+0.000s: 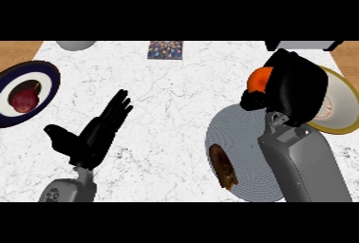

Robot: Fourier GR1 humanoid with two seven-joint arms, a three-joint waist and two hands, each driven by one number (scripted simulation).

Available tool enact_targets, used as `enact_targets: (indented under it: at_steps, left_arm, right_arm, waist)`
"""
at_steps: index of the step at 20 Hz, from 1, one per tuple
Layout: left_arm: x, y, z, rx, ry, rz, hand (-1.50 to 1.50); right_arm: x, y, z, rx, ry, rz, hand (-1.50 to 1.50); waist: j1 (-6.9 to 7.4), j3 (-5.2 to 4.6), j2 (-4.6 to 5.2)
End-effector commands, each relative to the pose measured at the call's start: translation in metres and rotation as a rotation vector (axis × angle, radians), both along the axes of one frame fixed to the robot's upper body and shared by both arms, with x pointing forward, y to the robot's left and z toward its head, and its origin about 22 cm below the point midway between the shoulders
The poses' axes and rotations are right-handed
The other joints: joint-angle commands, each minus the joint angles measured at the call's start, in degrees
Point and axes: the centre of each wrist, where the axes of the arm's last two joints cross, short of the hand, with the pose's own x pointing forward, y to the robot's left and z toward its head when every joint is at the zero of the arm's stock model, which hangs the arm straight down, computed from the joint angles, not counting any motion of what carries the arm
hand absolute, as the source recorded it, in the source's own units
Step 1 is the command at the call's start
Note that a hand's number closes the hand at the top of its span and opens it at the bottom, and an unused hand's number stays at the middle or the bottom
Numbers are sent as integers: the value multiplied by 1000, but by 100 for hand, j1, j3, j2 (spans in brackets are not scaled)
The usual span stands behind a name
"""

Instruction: Pick the squash from the placemat and place it in the bowl

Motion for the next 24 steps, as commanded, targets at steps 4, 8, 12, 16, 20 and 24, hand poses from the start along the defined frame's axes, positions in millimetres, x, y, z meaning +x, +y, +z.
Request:
enact_targets:
  at_steps: [4,8,12,16,20,24]
  left_arm:
    - [-3,-12,3,-7,0,-31,0]
    - [-8,-18,-7,-8,-5,-13,0]
    - [0,-8,-5,1,-3,-19,0]
    - [7,-15,10,-5,-18,-18,0]
    - [8,-19,13,4,0,-41,0]
    - [11,-17,9,-12,-6,-32,0]
  right_arm:
    - [26,-69,21,-4,-17,-139,150]
    - [43,-87,14,34,-49,-152,150]
    - [59,-135,9,63,-74,-158,150]
    - [73,-190,10,51,-87,-179,150]
    - [83,-209,-45,-8,-28,-197,150]
    - [97,-245,-35,-20,9,-226,150]
  waist:
    - [35,5,22]
    - [59,4,28]
    - [59,5,37]
    - [80,7,50]
    - [120,9,59]
    - [170,10,79]
